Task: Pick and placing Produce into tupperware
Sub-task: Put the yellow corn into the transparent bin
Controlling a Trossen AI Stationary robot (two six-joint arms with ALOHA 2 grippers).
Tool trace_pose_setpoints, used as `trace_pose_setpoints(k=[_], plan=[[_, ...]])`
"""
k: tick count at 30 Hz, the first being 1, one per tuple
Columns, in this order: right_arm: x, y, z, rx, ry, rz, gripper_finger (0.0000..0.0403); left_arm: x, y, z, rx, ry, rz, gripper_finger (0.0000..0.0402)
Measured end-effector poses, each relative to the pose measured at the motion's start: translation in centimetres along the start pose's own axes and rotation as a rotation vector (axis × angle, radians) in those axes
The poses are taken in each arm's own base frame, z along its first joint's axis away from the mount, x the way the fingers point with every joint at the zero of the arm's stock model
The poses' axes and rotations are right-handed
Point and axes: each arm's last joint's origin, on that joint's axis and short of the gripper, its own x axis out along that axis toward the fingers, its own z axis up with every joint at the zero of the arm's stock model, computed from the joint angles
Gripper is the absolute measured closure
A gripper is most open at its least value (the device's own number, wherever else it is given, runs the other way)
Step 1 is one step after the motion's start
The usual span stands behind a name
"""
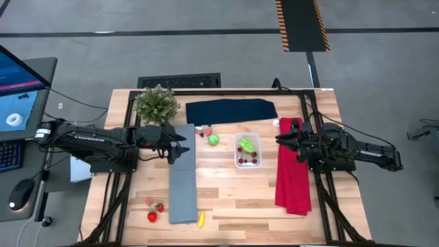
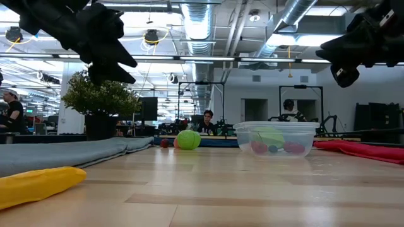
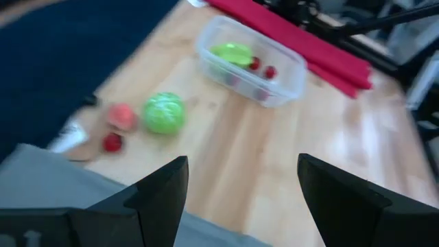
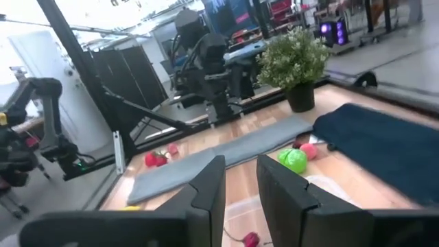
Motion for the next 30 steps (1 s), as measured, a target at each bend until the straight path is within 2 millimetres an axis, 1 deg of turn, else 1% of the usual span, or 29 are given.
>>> trace_pose_setpoints(k=[3, 7, 9, 11, 14, 17, 20, 23, 25, 27, 30], plan=[[0.0, 0.0, 0.2, -0.034, -0.025, -0.002, 0.0296, 0.3, -0.1, 0.1, -0.048, -0.004, -0.021, 0.0138], [0.0, 0.1, 0.4, -0.040, -0.044, 0.002, 0.0296, 1.4, 0.7, -0.3, -0.073, -0.004, 0.133, 0.0138], [0.0, 0.1, 0.4, -0.040, -0.042, 0.003, 0.0296, 2.3, 0.9, -0.7, -0.058, 0.051, 0.133, 0.0138], [0.1, 0.0, 0.3, -0.038, -0.030, 0.000, 0.0296, 3.1, 0.7, -1.1, -0.039, 0.138, 0.072, 0.0139], [0.2, -0.1, 0.1, -0.033, -0.002, -0.009, 0.0296, 4.1, -0.7, -1.0, -0.045, 0.200, -0.023, 0.0139], [0.3, -0.2, -0.1, -0.028, 0.021, -0.015, 0.0296, 4.7, -2.2, -1.3, -0.083, 0.239, -0.034, 0.0139], [0.5, -0.3, -0.3, -0.024, 0.045, -0.022, 0.0296, 5.0, -3.8, -1.6, -0.132, 0.256, 0.012, 0.0139], [0.8, -0.4, -0.5, -0.018, 0.072, -0.030, 0.0296, 4.9, -5.0, -2.5, -0.233, 0.286, 0.137, 0.0139], [0.9, -0.5, -0.7, -0.014, 0.093, -0.036, 0.0296, 4.5, -6.0, -3.4, -0.282, 0.272, 0.223, 0.0139], [1.1, -0.5, -0.8, -0.010, 0.112, -0.041, 0.0296, 4.2, -7.1, -4.3, -0.326, 0.251, 0.246, 0.0139], [1.3, -0.7, -1.1, -0.003, 0.146, -0.051, 0.0296, 3.5, -8.5, -5.1, -0.414, 0.225, 0.220, 0.0139]])
